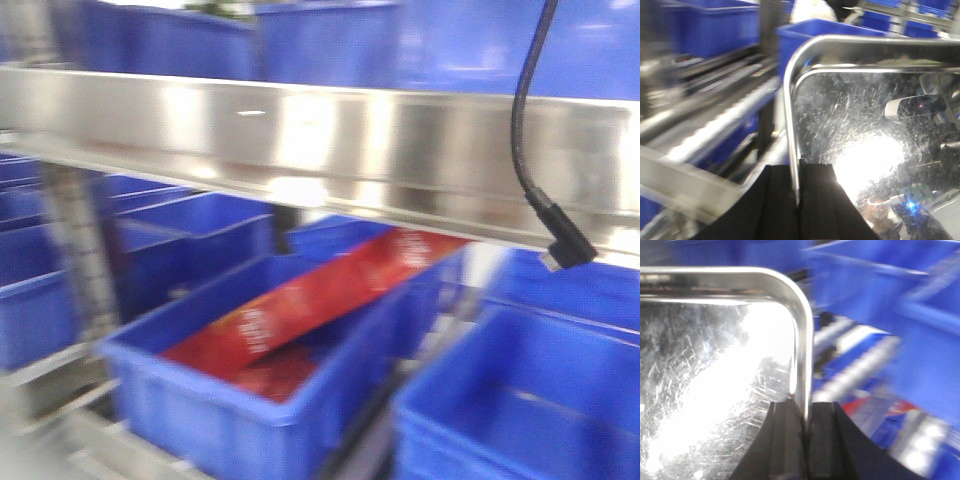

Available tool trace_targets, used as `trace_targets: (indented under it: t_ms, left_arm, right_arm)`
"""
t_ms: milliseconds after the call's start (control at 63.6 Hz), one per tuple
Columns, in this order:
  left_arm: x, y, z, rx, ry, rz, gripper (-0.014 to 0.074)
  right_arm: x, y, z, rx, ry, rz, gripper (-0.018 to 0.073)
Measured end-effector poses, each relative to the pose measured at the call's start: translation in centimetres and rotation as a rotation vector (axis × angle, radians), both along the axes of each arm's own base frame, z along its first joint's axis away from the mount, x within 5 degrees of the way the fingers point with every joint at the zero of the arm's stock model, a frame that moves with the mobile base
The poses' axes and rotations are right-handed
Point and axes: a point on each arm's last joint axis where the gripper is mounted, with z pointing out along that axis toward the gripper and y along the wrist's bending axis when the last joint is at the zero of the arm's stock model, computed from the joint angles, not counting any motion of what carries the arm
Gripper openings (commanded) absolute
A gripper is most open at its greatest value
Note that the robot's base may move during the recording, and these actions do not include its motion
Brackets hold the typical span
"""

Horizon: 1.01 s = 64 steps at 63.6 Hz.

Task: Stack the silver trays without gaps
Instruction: 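Drive backward and turn away from the shelf holding the tray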

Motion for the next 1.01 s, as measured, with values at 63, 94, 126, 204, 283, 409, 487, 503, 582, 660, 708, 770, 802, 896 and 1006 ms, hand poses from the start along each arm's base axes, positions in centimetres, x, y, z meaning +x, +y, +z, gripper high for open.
trace_targets:
  t_ms: [63, 94, 126, 204, 283, 409, 487, 503, 582, 660, 708, 770, 802, 896, 1006]
  left_arm:
    - [0.00, 0.00, 0.00, 0.000, 0.000, 0.000, -0.0017]
    - [0.00, 0.00, 0.00, 0.000, 0.000, 0.000, -0.0017]
    - [0.00, 0.00, 0.00, 0.000, 0.000, 0.000, -0.0017]
    - [0.00, 0.00, 0.00, 0.000, 0.000, 0.000, -0.0017]
    - [0.00, 0.00, 0.00, 0.000, 0.000, 0.000, -0.0017]
    - [-0.05, 0.02, 0.04, -0.001, -0.002, 0.000, -0.0017]
    - [-0.05, 0.02, 0.04, -0.001, -0.002, 0.000, -0.0017]
    - [-0.05, 0.02, 0.04, -0.001, -0.002, 0.000, -0.0017]
    - [-0.05, 0.02, 0.04, -0.001, -0.002, 0.000, -0.0017]
    - [-0.05, 0.02, 0.04, -0.001, -0.002, 0.000, -0.0017]
    - [-0.05, 0.02, 0.04, -0.001, -0.002, 0.000, -0.0017]
    - [-0.05, 0.02, 0.04, -0.001, -0.002, 0.000, -0.0017]
    - [-0.05, 0.02, 0.04, -0.001, -0.002, 0.000, -0.0017]
    - [-0.05, 0.02, 0.04, -0.001, -0.002, 0.000, -0.0017]
    - [-0.05, 0.02, 0.04, -0.001, -0.002, 0.000, -0.0017]
  right_arm:
    - [0.00, 0.00, 0.00, 0.000, 0.000, 0.000, -0.0078]
    - [0.00, 0.00, 0.00, 0.000, 0.000, 0.000, -0.0078]
    - [0.00, 0.00, 0.00, 0.000, 0.000, 0.000, -0.0078]
    - [0.00, 0.00, 0.00, 0.000, 0.000, 0.000, -0.0078]
    - [0.00, 0.00, 0.00, 0.000, 0.000, 0.000, -0.0078]
    - [0.00, 0.00, 0.00, 0.000, 0.000, 0.000, -0.0078]
    - [0.00, 0.00, 0.00, 0.000, 0.000, 0.000, -0.0078]
    - [0.00, 0.00, 0.00, 0.000, 0.000, 0.000, -0.0078]
    - [0.00, 0.00, 0.00, 0.000, 0.000, 0.000, -0.0078]
    - [0.00, 0.00, 0.00, 0.000, 0.000, 0.000, -0.0078]
    - [0.00, 0.00, 0.00, 0.000, 0.000, 0.000, -0.0078]
    - [0.00, 0.00, 0.00, 0.000, 0.000, 0.000, -0.0078]
    - [0.00, 0.00, 0.00, 0.000, 0.000, 0.000, -0.0078]
    - [0.00, 0.00, 0.00, 0.000, 0.000, 0.000, -0.0078]
    - [0.00, 0.00, 0.00, 0.000, 0.000, 0.000, -0.0078]
